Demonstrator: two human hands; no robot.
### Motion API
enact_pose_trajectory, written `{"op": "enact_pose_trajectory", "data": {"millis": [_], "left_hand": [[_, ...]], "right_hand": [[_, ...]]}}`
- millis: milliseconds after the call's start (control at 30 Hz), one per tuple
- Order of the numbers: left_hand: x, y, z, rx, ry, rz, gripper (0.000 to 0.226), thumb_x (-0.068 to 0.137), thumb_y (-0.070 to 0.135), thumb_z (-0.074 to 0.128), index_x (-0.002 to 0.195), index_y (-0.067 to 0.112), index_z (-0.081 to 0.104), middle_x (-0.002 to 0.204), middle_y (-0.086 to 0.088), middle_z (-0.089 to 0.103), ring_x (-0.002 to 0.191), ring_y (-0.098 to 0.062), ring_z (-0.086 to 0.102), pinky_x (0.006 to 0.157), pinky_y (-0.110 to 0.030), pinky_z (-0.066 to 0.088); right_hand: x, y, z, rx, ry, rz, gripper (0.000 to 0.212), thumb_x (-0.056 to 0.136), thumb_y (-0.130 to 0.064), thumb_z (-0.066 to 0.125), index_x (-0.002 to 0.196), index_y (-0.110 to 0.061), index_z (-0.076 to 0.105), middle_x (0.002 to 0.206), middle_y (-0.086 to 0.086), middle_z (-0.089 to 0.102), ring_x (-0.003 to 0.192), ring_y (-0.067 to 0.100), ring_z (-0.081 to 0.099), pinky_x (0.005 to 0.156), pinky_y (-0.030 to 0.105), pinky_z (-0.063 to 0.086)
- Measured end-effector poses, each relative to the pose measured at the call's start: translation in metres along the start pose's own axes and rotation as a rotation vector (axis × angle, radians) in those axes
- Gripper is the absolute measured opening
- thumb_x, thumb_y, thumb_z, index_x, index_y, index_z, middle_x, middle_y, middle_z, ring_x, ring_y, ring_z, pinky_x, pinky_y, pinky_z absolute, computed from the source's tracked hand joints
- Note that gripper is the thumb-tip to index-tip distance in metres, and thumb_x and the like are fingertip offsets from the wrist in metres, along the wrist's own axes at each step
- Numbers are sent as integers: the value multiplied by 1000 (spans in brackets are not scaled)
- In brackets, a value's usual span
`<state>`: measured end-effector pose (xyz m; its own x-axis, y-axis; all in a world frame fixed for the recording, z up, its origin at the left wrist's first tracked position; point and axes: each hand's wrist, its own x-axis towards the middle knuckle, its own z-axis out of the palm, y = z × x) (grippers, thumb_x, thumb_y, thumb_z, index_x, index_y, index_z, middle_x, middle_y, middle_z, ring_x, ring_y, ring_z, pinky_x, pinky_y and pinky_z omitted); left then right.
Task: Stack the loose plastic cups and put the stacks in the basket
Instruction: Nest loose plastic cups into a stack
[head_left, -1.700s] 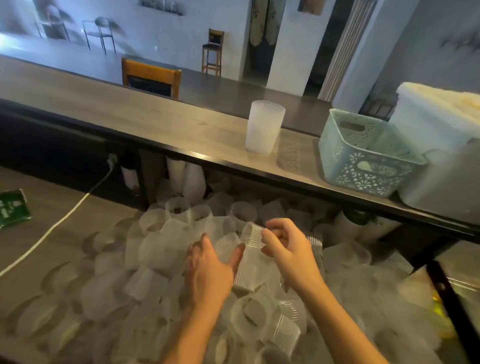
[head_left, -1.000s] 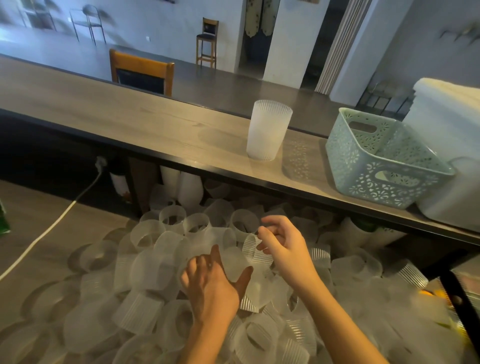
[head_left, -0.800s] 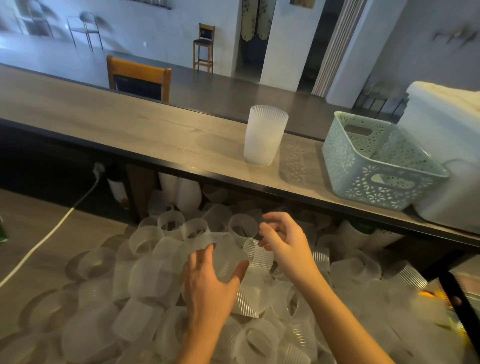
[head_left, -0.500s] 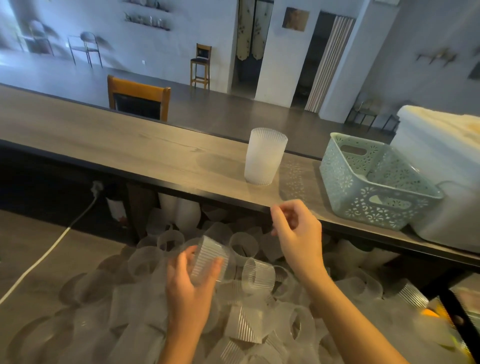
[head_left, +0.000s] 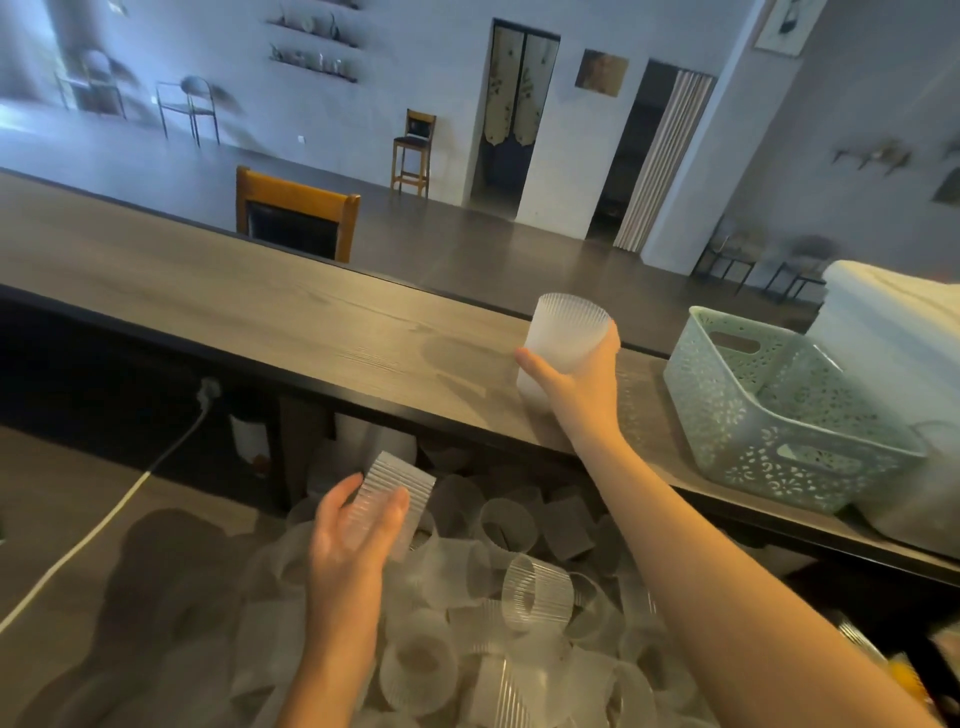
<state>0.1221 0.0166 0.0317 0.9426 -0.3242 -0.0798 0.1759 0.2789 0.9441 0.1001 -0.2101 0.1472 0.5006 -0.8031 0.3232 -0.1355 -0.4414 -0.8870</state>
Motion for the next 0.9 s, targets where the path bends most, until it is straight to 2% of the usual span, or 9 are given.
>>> {"op": "enact_pose_trajectory", "data": {"millis": [167,233,333,433,567,633,800,867,900], "left_hand": [[0,2,-8,-19,-57,-5,85,50,82,72,120,36,61,114,5,68,107,-14,66,93,-41,53],[-1,4,-10,-46,-82,-11,79,57,78,69,122,33,60,115,3,68,108,-16,66,91,-39,53],[-2,11,-5,-47,-131,13,70,65,70,66,123,33,60,115,4,68,109,-14,65,89,-34,51],[-4,21,4,-23,-181,56,74,63,74,68,126,35,57,119,6,66,112,-14,63,91,-35,50],[-9,45,17,-29,-223,131,65,67,69,66,124,40,57,119,8,66,114,-13,62,95,-37,49],[-15,58,23,-17,-262,169,63,68,69,65,124,42,57,121,10,64,116,-12,61,97,-38,48],[-34,78,28,80,-361,244,57,72,68,62,125,50,53,126,13,60,120,-11,57,102,-43,45],[-45,78,30,135,-387,260,61,72,69,63,129,50,51,124,18,59,118,-7,57,99,-38,47],[-51,77,31,166,-399,270,64,72,68,63,131,48,50,122,21,60,115,-2,57,95,-30,48]], "right_hand": [[6,5,8,33,26,24,92,76,-35,84,147,-22,26,139,2,44,123,19,47,105,43,46],[3,7,7,48,39,7,87,77,-33,84,143,-21,29,135,2,45,119,17,48,95,33,48],[-7,6,1,56,38,-43,83,75,-35,85,137,-25,31,128,-3,45,112,10,49,81,20,43],[-28,-2,-11,53,39,-104,80,73,-40,86,130,-36,29,124,-9,45,108,6,50,80,18,44],[-75,-16,-38,28,34,-172,79,71,-45,86,127,-43,31,119,-23,47,108,0,52,79,15,46],[-104,-14,-54,6,-10,-173,79,70,-45,87,127,-47,33,115,-32,48,109,-4,52,73,15,49],[-171,10,-84,-96,-175,-138,74,63,-52,84,117,-62,35,116,-41,47,109,-9,53,81,19,50],[-190,21,-92,-148,-227,-134,73,63,-55,81,114,-68,31,118,-42,45,111,-9,51,85,22,50],[-198,26,-95,-166,-255,-135,74,64,-53,82,113,-70,30,119,-42,44,112,-9,51,87,23,50]]}}
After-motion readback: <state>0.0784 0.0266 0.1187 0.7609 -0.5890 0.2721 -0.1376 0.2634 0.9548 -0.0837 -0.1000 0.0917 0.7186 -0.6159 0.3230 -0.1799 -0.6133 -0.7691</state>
